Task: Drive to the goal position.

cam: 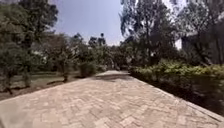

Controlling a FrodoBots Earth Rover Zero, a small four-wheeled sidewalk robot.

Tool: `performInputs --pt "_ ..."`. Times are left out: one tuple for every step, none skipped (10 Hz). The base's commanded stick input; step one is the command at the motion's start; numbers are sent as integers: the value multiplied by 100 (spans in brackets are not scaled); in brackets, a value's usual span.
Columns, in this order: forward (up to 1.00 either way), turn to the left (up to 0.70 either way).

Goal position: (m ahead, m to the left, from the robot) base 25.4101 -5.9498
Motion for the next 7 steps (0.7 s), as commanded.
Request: performInputs --pt "50 0" --pt "50 0" --pt "50 0" --pt "50 0" --pt "50 0" --pt "50 0" --pt "50 0"
